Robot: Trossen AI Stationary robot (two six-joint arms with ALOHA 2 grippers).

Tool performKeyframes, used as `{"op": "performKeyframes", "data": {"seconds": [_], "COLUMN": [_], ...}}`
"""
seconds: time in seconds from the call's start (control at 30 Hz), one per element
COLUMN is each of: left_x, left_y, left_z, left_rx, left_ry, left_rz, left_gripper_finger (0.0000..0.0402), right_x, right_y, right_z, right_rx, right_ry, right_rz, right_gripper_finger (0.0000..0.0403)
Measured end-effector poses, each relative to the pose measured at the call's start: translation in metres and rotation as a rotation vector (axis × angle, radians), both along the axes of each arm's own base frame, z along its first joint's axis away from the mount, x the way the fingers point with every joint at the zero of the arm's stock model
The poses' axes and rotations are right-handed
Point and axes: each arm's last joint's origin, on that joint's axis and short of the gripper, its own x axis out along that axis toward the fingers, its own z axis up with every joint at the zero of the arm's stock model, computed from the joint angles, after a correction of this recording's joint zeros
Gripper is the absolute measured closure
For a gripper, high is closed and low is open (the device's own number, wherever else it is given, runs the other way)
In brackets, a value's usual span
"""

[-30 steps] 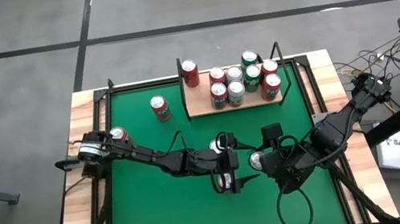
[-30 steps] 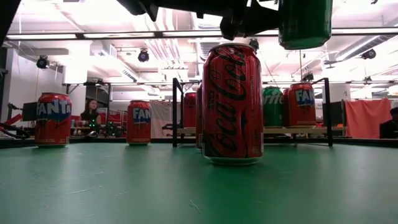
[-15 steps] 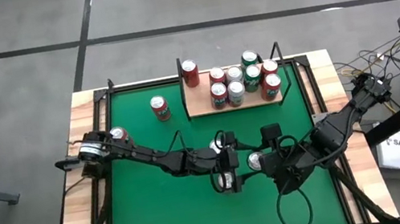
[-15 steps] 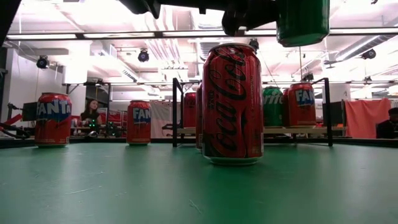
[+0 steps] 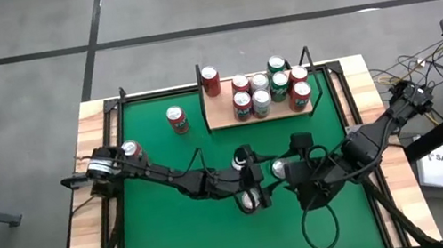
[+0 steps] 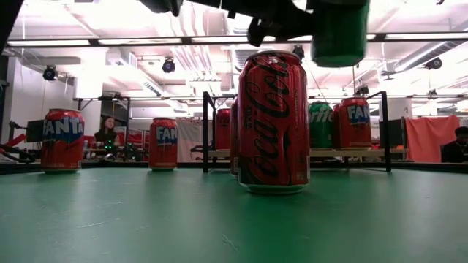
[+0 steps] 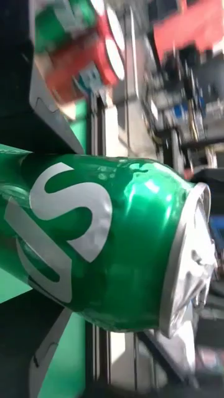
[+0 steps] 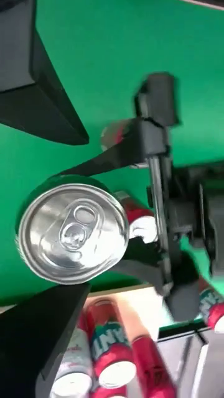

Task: Place canned beverage on shelf
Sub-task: Put the green soda can on the shelf aligned with the other green soda can

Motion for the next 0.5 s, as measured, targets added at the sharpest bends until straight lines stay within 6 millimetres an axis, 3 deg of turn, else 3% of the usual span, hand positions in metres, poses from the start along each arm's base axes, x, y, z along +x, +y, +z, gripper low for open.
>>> {"op": "performKeyframes", "data": {"seconds": [0.2,0.5], "left_x": [-0.001,-0.001], "left_y": [0.003,0.004], "left_z": [0.0,-0.001], "left_rx": [-0.001,-0.005], "left_ry": [-0.001,-0.001], "left_rz": [0.088,0.099], "left_gripper_finger": [0.0114,0.0114], "right_x": [-0.002,0.009], "right_y": [-0.004,-0.016], "right_z": [0.011,0.0], "right_rx": [0.059,0.005], "right_ry": [-0.036,0.009], "right_rz": [-0.11,-0.22], "right_gripper_finger": [0.0037,0.0035]}}
